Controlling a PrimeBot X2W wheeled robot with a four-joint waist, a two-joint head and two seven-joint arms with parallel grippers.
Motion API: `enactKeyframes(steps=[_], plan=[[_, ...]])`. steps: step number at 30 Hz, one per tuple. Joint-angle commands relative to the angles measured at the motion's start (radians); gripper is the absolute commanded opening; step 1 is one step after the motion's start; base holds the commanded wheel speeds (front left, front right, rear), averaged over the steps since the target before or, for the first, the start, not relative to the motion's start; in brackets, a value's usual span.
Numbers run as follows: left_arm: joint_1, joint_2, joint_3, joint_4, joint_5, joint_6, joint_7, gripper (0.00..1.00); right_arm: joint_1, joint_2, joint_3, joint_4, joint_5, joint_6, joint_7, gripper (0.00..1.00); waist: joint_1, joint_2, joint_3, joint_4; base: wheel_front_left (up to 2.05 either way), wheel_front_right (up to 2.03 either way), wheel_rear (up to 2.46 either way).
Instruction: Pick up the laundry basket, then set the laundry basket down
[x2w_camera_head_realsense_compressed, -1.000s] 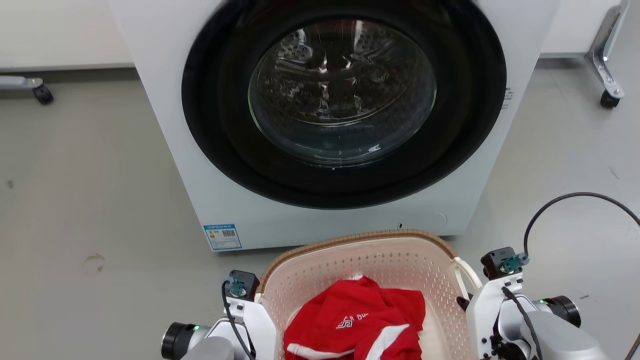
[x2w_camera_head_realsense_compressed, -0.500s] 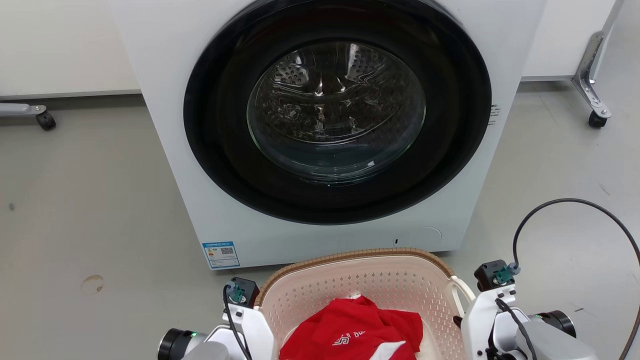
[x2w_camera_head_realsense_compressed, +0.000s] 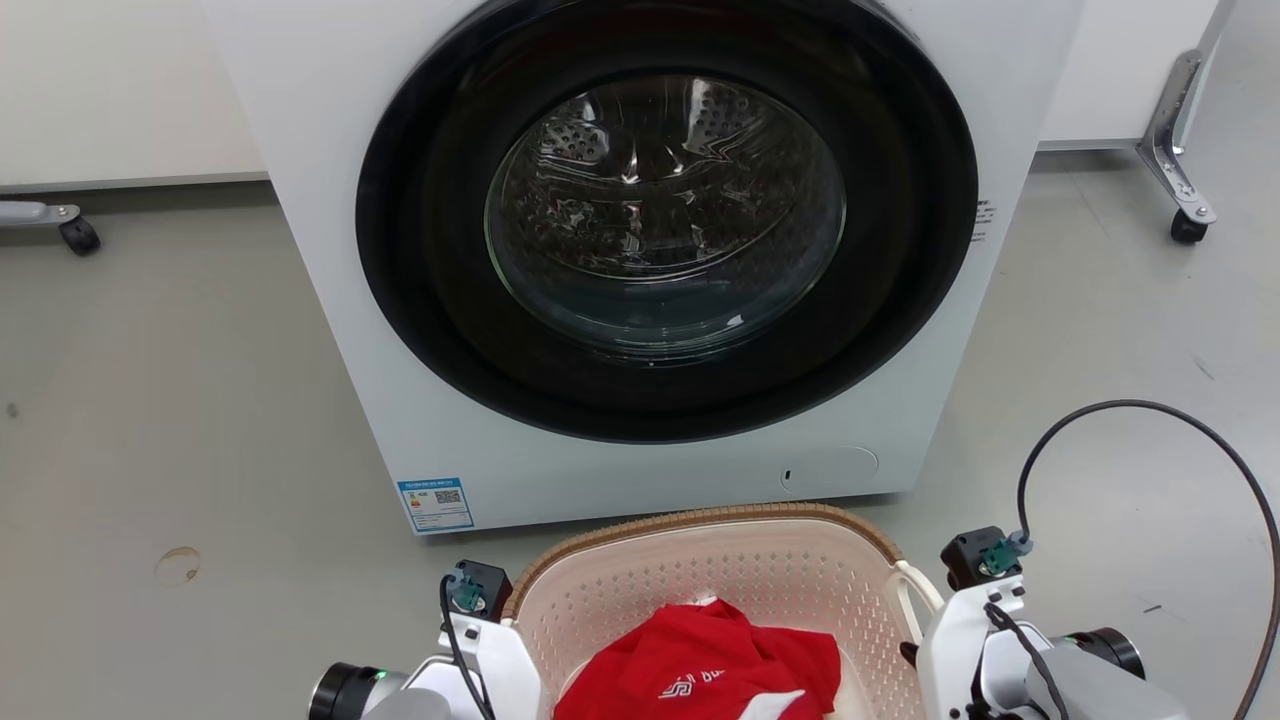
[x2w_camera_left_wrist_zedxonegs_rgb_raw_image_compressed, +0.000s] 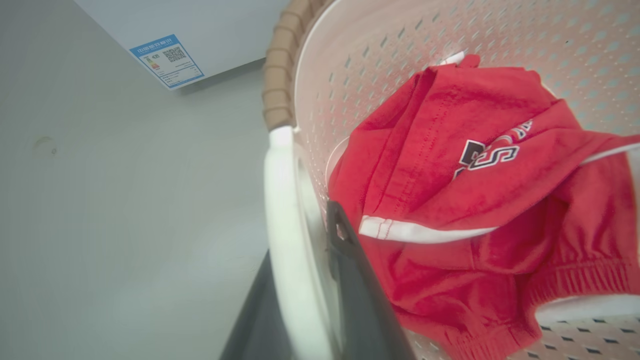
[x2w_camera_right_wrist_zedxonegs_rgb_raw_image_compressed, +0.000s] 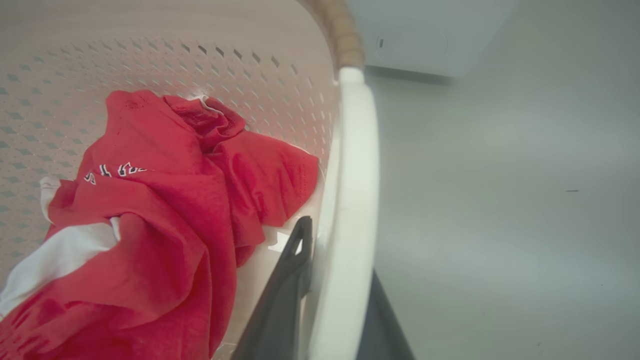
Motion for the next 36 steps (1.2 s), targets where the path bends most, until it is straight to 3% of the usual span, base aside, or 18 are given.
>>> enactKeyframes(steps=[1, 36], plan=[[-0.03, 0.04, 0.0, -0.001, 0.011, -0.029, -0.014, 0.0, -0.038, -0.037, 0.004, -0.009, 0.004, 0.006, -0.01, 0.0, 0.0, 0.0, 0.0, 0.0, 0.0, 0.0, 0.0], [-0.096, 0.041, -0.076, 0.038, -0.051, -0.029, -0.047, 0.0, -0.052, -0.037, 0.044, -0.028, 0.048, 0.006, -0.03, 0.0, 0.0, 0.0, 0.037, 0.0, 0.0, 0.0, 0.0]])
